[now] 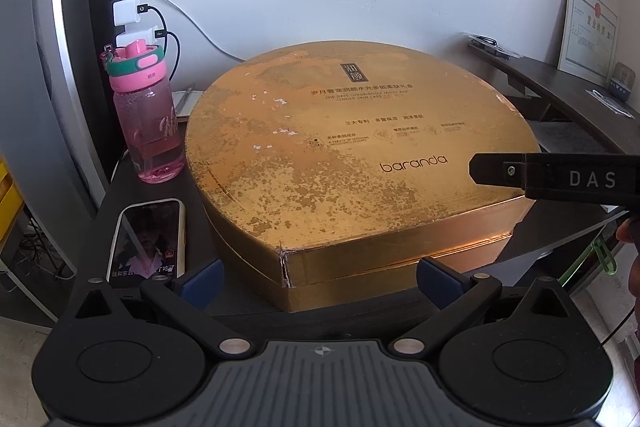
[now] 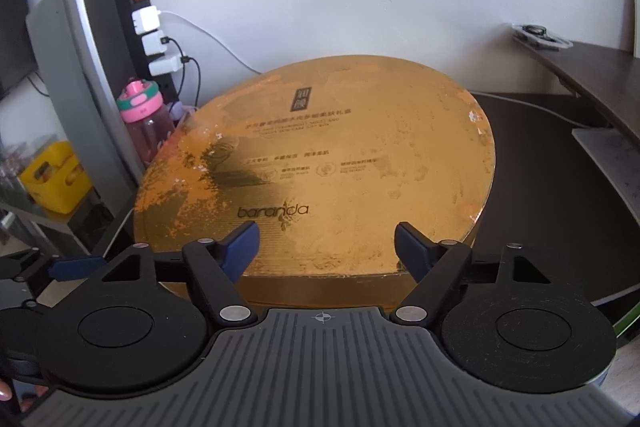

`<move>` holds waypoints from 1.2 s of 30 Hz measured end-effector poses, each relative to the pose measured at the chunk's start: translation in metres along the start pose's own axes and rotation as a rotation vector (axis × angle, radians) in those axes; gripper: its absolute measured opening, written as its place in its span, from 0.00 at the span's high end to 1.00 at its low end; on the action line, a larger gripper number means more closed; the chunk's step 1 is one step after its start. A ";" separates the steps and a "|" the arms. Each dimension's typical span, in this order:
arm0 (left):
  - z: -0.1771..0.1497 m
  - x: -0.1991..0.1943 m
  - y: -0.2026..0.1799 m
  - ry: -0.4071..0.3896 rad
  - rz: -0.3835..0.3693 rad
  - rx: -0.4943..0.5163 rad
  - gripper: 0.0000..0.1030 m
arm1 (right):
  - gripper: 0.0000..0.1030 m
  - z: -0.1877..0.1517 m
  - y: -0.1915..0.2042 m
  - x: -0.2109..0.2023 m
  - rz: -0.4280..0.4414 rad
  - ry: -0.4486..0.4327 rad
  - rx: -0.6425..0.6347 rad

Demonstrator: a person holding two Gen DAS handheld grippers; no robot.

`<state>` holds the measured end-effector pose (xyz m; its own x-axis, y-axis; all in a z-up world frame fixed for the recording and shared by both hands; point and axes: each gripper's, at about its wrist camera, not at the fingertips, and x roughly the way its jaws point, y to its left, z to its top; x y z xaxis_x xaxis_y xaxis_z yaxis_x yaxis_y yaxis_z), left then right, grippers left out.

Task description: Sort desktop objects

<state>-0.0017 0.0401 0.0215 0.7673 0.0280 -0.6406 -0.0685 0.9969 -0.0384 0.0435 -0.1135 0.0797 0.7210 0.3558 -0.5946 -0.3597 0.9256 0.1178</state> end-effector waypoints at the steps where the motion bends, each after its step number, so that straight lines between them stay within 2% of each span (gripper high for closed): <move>1: 0.000 0.000 0.000 0.003 0.000 0.001 0.01 | 0.31 0.000 0.000 0.000 -0.004 -0.001 -0.007; 3: 0.000 0.001 -0.001 0.007 0.001 0.003 0.01 | 0.36 -0.001 -0.002 0.001 -0.007 0.001 -0.008; 6: 0.000 0.002 -0.002 0.009 0.002 0.008 0.01 | 0.37 -0.003 -0.006 0.003 -0.015 0.007 -0.004; 10: 0.000 0.002 -0.003 0.013 0.000 0.012 0.01 | 0.37 -0.005 -0.010 0.008 -0.042 0.018 -0.013; 17: 0.000 0.003 -0.005 0.018 0.001 0.013 0.01 | 0.36 -0.008 0.000 0.014 -0.088 0.027 -0.103; 26: -0.001 0.001 -0.004 0.012 0.001 0.013 0.01 | 0.36 -0.002 -0.001 0.015 -0.083 0.048 -0.081; 29: 0.000 0.000 -0.003 0.010 0.004 0.013 0.01 | 0.37 0.009 -0.004 0.011 -0.085 0.015 -0.079; 32: 0.000 0.000 -0.003 0.011 0.004 0.012 0.01 | 0.37 0.028 -0.009 0.010 -0.141 -0.039 -0.096; 36: 0.001 -0.002 -0.002 0.000 0.009 0.013 0.01 | 0.37 0.039 -0.022 0.028 -0.184 0.000 -0.081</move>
<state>-0.0022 0.0384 0.0233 0.7667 0.0372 -0.6409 -0.0674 0.9975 -0.0227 0.0940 -0.1186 0.0916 0.7788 0.1817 -0.6004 -0.2682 0.9617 -0.0568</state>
